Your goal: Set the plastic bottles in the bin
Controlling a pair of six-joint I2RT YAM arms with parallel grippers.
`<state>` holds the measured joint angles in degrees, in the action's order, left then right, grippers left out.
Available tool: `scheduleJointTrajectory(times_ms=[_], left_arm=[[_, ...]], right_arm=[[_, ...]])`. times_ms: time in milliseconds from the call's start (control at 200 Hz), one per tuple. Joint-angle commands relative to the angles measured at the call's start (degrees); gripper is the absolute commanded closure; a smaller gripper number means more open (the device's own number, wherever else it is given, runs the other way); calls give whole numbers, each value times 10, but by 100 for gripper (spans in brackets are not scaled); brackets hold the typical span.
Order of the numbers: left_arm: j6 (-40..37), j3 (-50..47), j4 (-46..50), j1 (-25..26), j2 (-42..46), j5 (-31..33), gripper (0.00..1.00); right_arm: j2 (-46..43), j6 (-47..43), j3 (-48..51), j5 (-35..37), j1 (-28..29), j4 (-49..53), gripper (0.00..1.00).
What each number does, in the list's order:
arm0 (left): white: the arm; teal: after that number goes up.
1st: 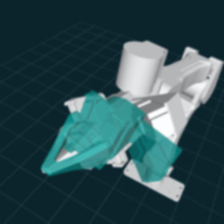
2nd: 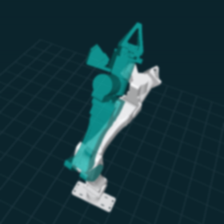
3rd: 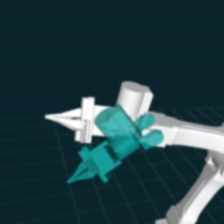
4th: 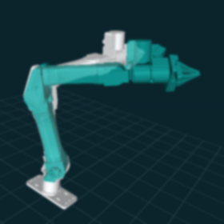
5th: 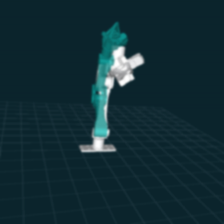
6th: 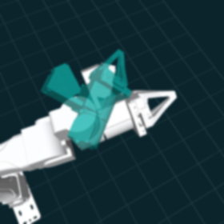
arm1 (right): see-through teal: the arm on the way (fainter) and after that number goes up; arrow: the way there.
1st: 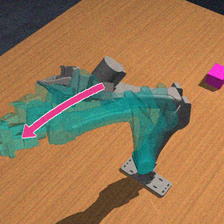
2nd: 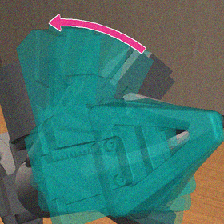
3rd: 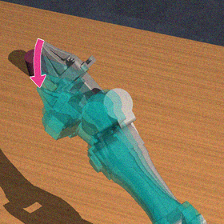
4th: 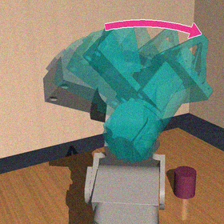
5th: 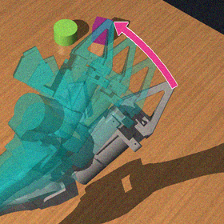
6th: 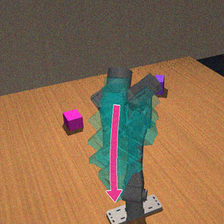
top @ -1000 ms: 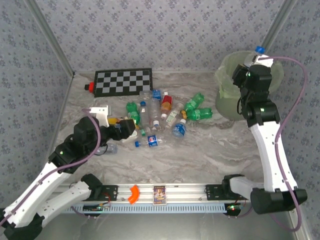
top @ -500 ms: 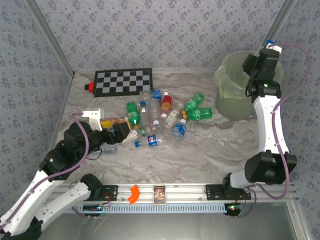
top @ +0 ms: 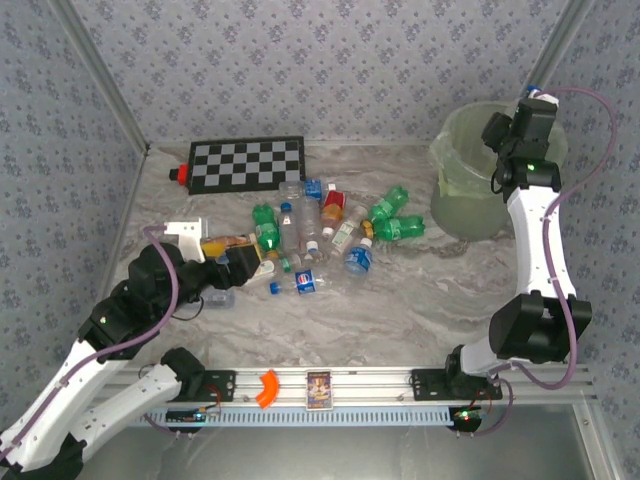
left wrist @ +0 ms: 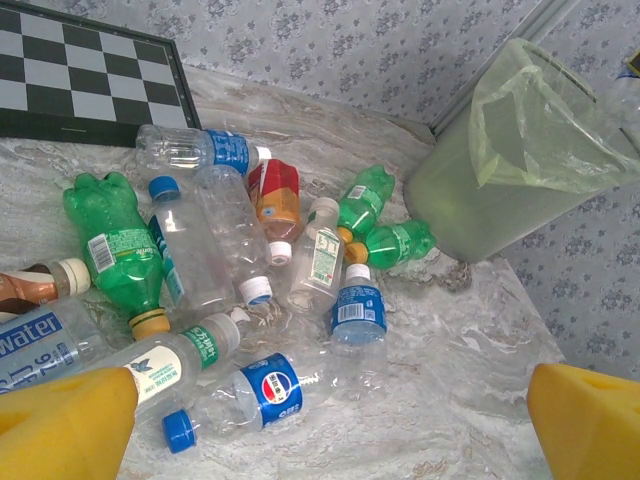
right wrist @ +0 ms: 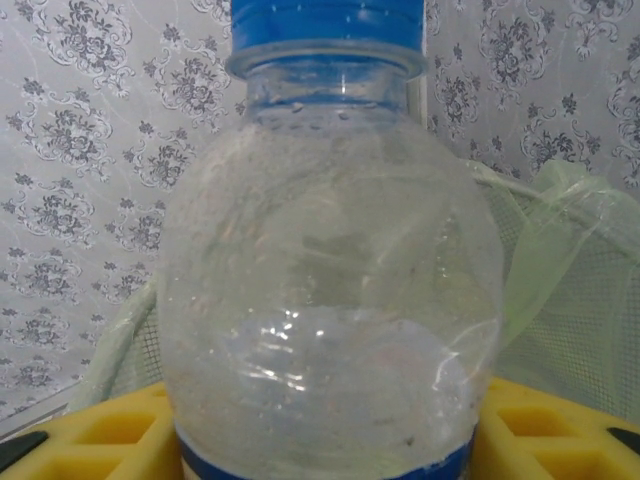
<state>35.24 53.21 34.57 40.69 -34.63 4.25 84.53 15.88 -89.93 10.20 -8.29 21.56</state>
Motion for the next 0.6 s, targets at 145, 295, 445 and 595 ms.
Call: scheduleJointTrajectory(times_ms=[145,295,445,595], left_arm=[[7,20,-2,4,-10,-8,0],[8,23,5,4,-11,-11,0],[10,21,15,4,-10,-13,0],[5,16,17,4,-13,-10,0]], right_arm=[[-9,-4,-36,-16,0,39,6],[-35,-11,-35,-11,19,47,0],[-59,-16,-36,-2,49,66,0],[-88,-14,-35,-2,86,88,0]])
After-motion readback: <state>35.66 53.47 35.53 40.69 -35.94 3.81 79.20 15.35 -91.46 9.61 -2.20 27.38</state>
